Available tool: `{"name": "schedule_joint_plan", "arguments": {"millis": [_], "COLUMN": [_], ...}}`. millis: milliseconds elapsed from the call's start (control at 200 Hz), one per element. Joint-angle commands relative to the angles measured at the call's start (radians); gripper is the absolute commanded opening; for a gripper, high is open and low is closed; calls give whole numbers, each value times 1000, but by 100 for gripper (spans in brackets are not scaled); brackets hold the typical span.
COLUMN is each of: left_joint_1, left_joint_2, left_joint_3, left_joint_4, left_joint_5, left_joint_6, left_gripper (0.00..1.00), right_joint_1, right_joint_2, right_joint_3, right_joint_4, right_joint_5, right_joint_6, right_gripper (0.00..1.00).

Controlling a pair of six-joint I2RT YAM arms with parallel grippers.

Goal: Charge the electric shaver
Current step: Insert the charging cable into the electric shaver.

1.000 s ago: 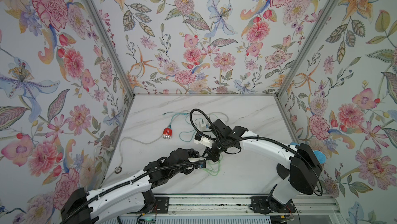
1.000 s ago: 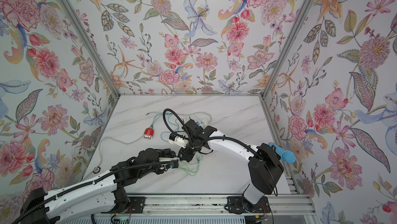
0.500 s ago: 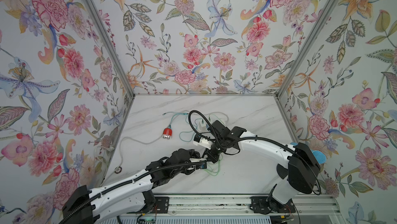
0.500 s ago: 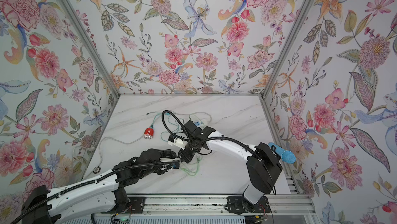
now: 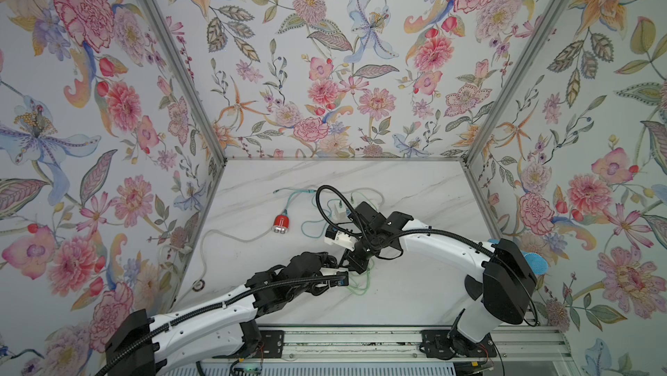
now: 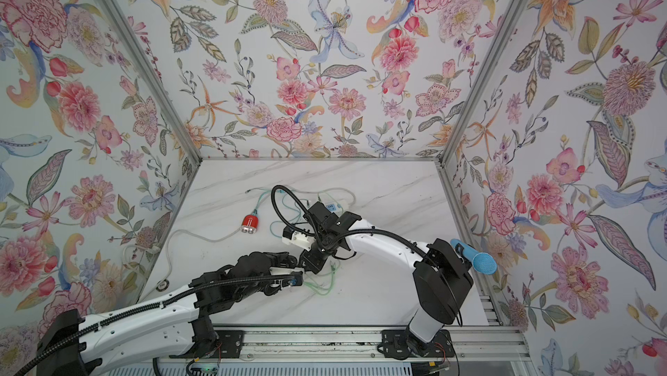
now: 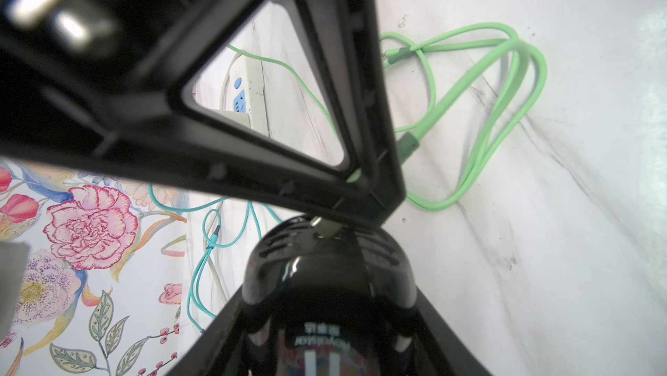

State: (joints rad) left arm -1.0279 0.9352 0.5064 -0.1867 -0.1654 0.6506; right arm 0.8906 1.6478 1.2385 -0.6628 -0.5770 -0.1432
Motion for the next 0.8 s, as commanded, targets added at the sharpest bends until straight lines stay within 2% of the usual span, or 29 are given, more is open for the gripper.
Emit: {"name": "schedule_joint_plan", "arguments": {"millis": [0, 305, 796], "left_joint_1": [-26, -30, -116], "left_joint_2": [3, 46, 107], "left_joint_3": [50, 112, 188], "left_joint_4": [30, -10, -82], "left_joint_5": [7, 4, 52], "left_joint_6": [43, 179, 251], "left_gripper": [0, 0, 0], "right_joint_1": [2, 8, -22], "right_joint_2": [23, 26, 20], "right_joint_3": [16, 4, 22], "right_joint_4": [-1, -13, -41], "right_joint_5": [-15, -32, -21], "right_joint_6": [-24, -30, -59], "right_gripper": [0, 0, 0]}}
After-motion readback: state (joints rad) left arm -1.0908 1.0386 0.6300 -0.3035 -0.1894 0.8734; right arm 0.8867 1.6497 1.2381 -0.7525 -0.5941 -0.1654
